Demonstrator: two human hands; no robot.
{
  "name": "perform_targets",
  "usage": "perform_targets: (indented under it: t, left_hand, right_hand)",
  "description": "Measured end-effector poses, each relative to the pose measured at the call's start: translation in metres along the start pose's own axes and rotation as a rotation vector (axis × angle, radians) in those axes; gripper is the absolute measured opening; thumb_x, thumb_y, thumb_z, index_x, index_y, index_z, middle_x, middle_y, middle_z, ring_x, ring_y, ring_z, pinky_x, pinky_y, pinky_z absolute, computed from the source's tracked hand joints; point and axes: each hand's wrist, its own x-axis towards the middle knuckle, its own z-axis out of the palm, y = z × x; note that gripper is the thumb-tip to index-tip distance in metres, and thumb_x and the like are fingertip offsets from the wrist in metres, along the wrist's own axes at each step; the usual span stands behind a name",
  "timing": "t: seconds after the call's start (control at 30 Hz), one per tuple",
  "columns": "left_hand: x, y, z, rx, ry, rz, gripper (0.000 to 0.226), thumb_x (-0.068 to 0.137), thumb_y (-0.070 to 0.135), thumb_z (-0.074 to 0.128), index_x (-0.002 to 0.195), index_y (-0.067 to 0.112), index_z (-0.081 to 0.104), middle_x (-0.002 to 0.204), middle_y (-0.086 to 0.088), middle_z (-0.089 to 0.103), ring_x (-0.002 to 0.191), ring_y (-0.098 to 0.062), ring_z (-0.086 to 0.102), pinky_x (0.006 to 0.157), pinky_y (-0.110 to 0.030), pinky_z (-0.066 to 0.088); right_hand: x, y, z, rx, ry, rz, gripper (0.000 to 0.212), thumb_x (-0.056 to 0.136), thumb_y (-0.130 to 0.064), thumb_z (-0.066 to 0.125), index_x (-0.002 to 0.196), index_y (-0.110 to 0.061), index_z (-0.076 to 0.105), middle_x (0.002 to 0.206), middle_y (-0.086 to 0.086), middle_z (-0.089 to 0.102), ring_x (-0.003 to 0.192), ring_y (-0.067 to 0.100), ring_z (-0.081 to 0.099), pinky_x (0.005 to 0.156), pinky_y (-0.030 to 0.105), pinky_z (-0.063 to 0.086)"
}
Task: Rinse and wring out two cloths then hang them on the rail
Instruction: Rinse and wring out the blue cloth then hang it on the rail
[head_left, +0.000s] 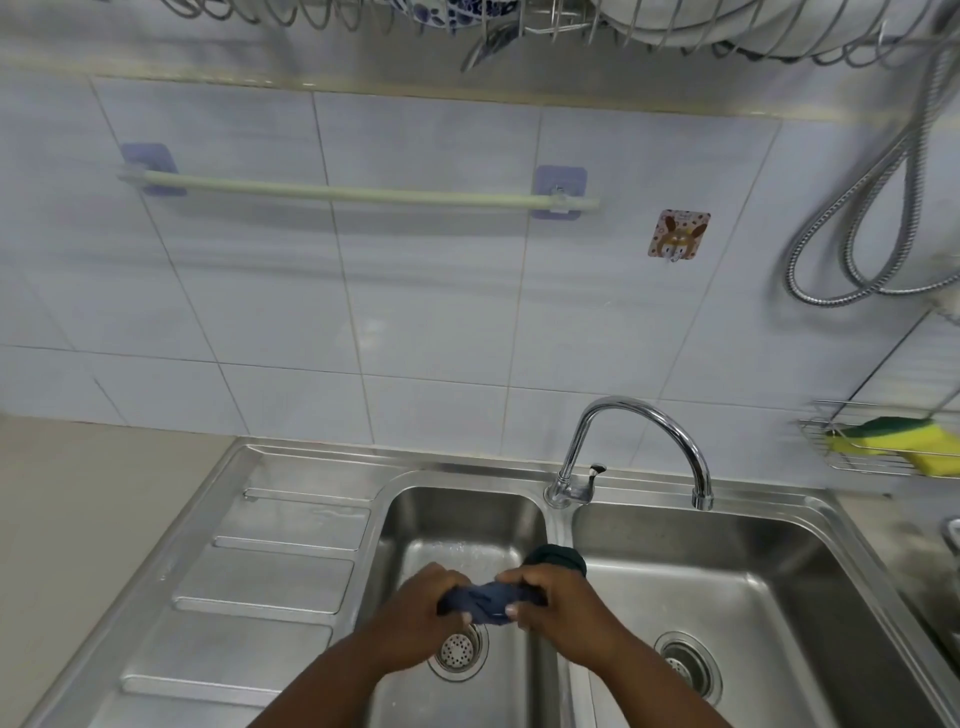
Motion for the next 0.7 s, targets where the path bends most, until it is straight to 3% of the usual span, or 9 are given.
perform_targets:
  t: [0.1, 0.17, 0.2, 0.23, 0.3, 0.37, 0.5, 0.6, 0.7]
  left_hand:
    - [0.002, -0.008, -0.008, -0.046, 0.142, 0.049, 0.038, 0.07, 0.016, 0.074, 0.083, 0.048, 0.057, 0.092, 0.012, 0.06, 0.089, -0.002, 0.057, 0.075, -0.018, 0.048]
    - [0.003, -0.013, -0.009, -0.048, 0.208, 0.034, 0.031, 0.07, 0.021, 0.077, 0.076, 0.044, 0.056, 0.087, 0.018, 0.06, 0.084, -0.002, 0.058, 0.072, -0.022, 0.051]
    - [0.002, -0.013, -0.01, -0.048, 0.222, 0.005, 0.022, 0.07, 0.032, 0.076, 0.072, 0.036, 0.055, 0.083, 0.022, 0.059, 0.081, -0.001, 0.058, 0.072, -0.021, 0.05]
    - [0.002, -0.015, -0.01, -0.077, 0.237, -0.02, 0.026, 0.069, 0.043, 0.074, 0.072, 0.029, 0.053, 0.079, 0.025, 0.059, 0.078, 0.0, 0.059, 0.073, -0.017, 0.047]
    - [0.001, -0.015, -0.007, 0.012, 0.231, -0.05, 0.024, 0.072, 0.032, 0.076, 0.072, 0.028, 0.051, 0.081, 0.023, 0.057, 0.077, 0.0, 0.055, 0.071, -0.011, 0.041]
    - [-0.003, -0.012, -0.007, 0.156, 0.211, -0.029, 0.026, 0.075, 0.017, 0.072, 0.081, 0.03, 0.05, 0.088, 0.011, 0.053, 0.083, -0.008, 0.053, 0.07, -0.013, 0.041]
    - [-0.006, -0.002, -0.006, 0.113, 0.049, -0.046, 0.042, 0.062, 0.057, 0.074, 0.082, 0.027, 0.053, 0.085, 0.009, 0.056, 0.079, -0.012, 0.057, 0.07, -0.028, 0.05]
    - [-0.007, 0.013, -0.008, -0.02, 0.1, -0.034, 0.049, 0.061, 0.064, 0.073, 0.096, 0.035, 0.056, 0.102, 0.017, 0.056, 0.094, 0.001, 0.053, 0.081, -0.022, 0.047]
    - [-0.009, 0.038, -0.013, -0.23, 0.146, 0.037, 0.056, 0.071, 0.047, 0.078, 0.118, 0.048, 0.046, 0.12, 0.033, 0.049, 0.112, 0.014, 0.048, 0.092, -0.014, 0.04]
  right_hand:
    - [-0.003, -0.004, -0.004, 0.106, -0.015, 0.042, 0.024, 0.091, -0.013, 0.064, 0.107, -0.028, 0.073, 0.085, 0.003, 0.077, 0.065, 0.008, 0.068, 0.069, 0.021, 0.054]
    - [-0.002, -0.01, -0.006, 0.087, 0.061, 0.032, 0.018, 0.093, -0.017, 0.063, 0.102, -0.025, 0.076, 0.08, -0.005, 0.075, 0.066, 0.002, 0.068, 0.067, 0.014, 0.05]
    - [-0.001, -0.013, -0.008, 0.051, 0.123, 0.024, 0.016, 0.093, -0.02, 0.063, 0.1, -0.025, 0.077, 0.081, -0.012, 0.073, 0.071, -0.002, 0.067, 0.068, 0.009, 0.046]
    - [-0.001, -0.017, -0.011, 0.008, 0.183, 0.019, 0.015, 0.093, -0.024, 0.063, 0.098, -0.024, 0.077, 0.084, -0.016, 0.071, 0.077, -0.004, 0.066, 0.069, 0.006, 0.045]
    - [0.0, -0.026, -0.018, -0.027, 0.247, 0.019, 0.014, 0.092, -0.029, 0.062, 0.093, -0.026, 0.076, 0.086, -0.012, 0.069, 0.078, -0.002, 0.065, 0.069, 0.007, 0.046]
    - [0.001, -0.036, -0.021, 0.007, 0.254, 0.002, 0.015, 0.092, -0.028, 0.063, 0.08, -0.031, 0.072, 0.077, -0.01, 0.069, 0.069, -0.003, 0.064, 0.063, 0.01, 0.049]
    - [0.006, -0.059, -0.021, 0.059, 0.291, -0.026, 0.02, 0.088, -0.034, 0.067, 0.068, -0.032, 0.07, 0.069, -0.01, 0.07, 0.068, 0.001, 0.066, 0.067, 0.022, 0.055]
    - [0.007, -0.074, -0.022, 0.177, 0.238, -0.075, 0.01, 0.083, -0.029, 0.073, 0.074, -0.024, 0.073, 0.074, -0.005, 0.073, 0.071, 0.005, 0.068, 0.068, 0.02, 0.054]
    - [0.006, -0.085, -0.024, 0.199, 0.2, -0.149, 0.009, 0.08, -0.025, 0.077, 0.075, -0.019, 0.073, 0.077, 0.002, 0.074, 0.071, 0.011, 0.068, 0.067, 0.021, 0.053]
